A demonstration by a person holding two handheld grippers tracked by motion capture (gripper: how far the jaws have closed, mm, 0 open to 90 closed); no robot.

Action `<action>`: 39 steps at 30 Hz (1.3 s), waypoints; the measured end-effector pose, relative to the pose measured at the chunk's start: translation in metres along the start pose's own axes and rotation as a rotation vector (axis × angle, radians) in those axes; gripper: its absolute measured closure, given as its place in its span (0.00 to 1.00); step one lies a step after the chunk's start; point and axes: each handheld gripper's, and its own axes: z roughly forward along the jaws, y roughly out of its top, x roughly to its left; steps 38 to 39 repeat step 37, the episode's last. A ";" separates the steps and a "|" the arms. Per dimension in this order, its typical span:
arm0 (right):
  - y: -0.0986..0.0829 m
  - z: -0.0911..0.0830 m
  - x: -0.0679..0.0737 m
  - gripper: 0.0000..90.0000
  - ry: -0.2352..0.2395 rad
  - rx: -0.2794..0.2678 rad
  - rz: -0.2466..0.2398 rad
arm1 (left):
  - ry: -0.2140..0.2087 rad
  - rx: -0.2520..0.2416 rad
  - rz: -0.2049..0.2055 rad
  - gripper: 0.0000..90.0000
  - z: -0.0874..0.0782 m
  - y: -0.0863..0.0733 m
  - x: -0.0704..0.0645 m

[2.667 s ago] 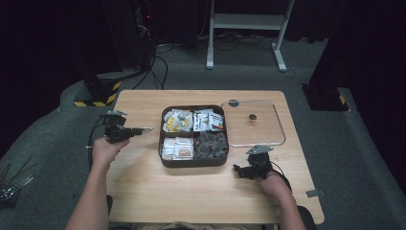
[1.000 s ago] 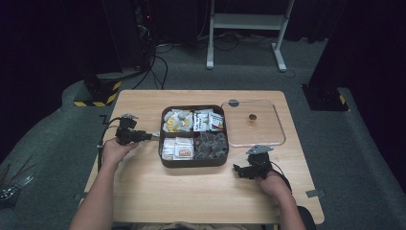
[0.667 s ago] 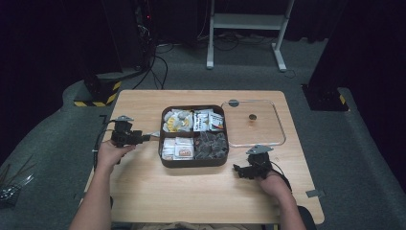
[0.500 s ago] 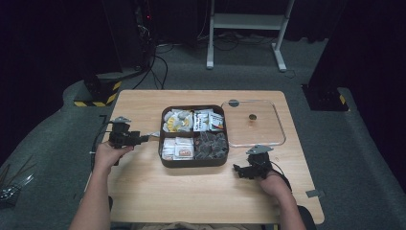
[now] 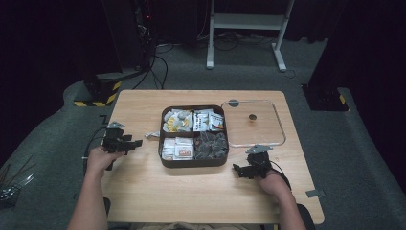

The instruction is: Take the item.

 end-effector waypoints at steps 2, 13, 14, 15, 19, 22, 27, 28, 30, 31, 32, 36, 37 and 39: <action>0.000 0.000 0.000 0.08 0.000 0.000 0.000 | 0.018 0.015 0.004 0.39 0.001 -0.005 0.005; 0.002 0.001 0.000 0.08 -0.003 0.000 0.005 | 0.060 0.053 0.016 0.35 0.008 -0.021 0.018; 0.002 0.001 0.000 0.08 -0.003 0.000 0.005 | 0.060 0.054 0.011 0.35 0.008 -0.022 0.019; 0.002 0.001 0.000 0.08 -0.003 0.000 0.005 | 0.067 0.057 0.011 0.35 0.009 -0.023 0.020; 0.002 0.002 0.000 0.08 -0.003 -0.001 0.006 | 0.073 0.032 0.020 0.32 0.011 -0.024 0.023; 0.002 0.002 0.000 0.08 -0.003 -0.001 0.005 | 0.083 0.012 0.035 0.26 0.013 -0.026 0.024; 0.002 0.002 0.000 0.08 -0.004 0.000 0.006 | 0.100 -0.014 0.055 0.24 0.014 -0.030 0.025; 0.002 0.002 0.000 0.08 -0.004 0.000 0.006 | 0.113 -0.023 0.059 0.23 0.015 -0.031 0.025; 0.002 0.002 0.000 0.08 -0.004 0.000 0.006 | 0.123 -0.023 0.070 0.22 0.015 -0.031 0.025; 0.002 0.002 0.000 0.08 -0.004 0.000 0.006 | 0.126 -0.024 0.076 0.22 0.016 -0.032 0.025; 0.002 0.002 0.000 0.08 -0.004 -0.001 0.004 | 0.132 -0.026 0.080 0.22 0.016 -0.032 0.024; 0.002 0.002 0.000 0.08 -0.004 -0.002 0.006 | 0.141 -0.033 0.086 0.20 0.017 -0.033 0.024; 0.002 0.002 0.000 0.08 -0.004 -0.003 0.006 | 0.142 -0.033 0.084 0.19 0.018 -0.033 0.024; 0.002 0.002 0.000 0.08 -0.004 -0.003 0.006 | 0.142 -0.033 0.084 0.19 0.018 -0.033 0.024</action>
